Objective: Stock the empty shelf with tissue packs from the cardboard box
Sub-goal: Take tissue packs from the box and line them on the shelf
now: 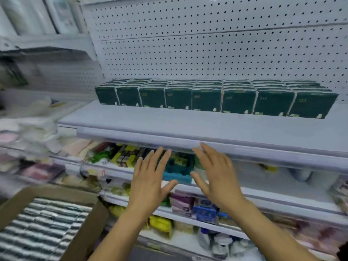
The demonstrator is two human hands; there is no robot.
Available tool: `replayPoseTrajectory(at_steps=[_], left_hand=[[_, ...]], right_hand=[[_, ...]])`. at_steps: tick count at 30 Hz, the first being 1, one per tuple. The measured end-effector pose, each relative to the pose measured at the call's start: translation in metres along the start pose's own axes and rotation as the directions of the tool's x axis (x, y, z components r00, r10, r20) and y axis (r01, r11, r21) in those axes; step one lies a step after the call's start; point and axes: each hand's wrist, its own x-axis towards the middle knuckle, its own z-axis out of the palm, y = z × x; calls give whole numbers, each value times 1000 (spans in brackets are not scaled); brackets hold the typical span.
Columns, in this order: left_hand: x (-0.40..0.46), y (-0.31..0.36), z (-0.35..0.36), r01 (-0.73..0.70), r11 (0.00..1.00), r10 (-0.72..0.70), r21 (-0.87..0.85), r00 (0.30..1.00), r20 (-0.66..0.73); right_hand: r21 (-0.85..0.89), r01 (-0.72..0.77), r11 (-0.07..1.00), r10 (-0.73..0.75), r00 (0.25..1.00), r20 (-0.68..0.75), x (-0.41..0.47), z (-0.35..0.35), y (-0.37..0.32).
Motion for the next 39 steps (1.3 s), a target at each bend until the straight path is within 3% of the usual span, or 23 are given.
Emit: replayPoseTrajectory(at_steps=[9, 18, 28, 33, 39], left_hand=[[-129, -193, -51, 180, 983, -184, 46, 975, 123], [-257, -345, -82, 382, 921, -389, 80, 883, 262], [-318, -433, -37, 608, 792, -557, 58, 679, 478], [-302, -484, 6, 641, 765, -557, 61, 611, 563], [-272, -527, 78, 740, 673, -524, -18, 494, 694]], right_hand=[[98, -39, 994, 20, 982, 190, 8, 104, -195], [182, -23, 983, -47, 927, 371, 7, 190, -348], [189, -1, 982, -125, 749, 651, 20, 294, -399], [193, 0, 981, -143, 671, 728, 49, 357, -403], [146, 15, 989, -132, 525, 841, 80, 430, -396]])
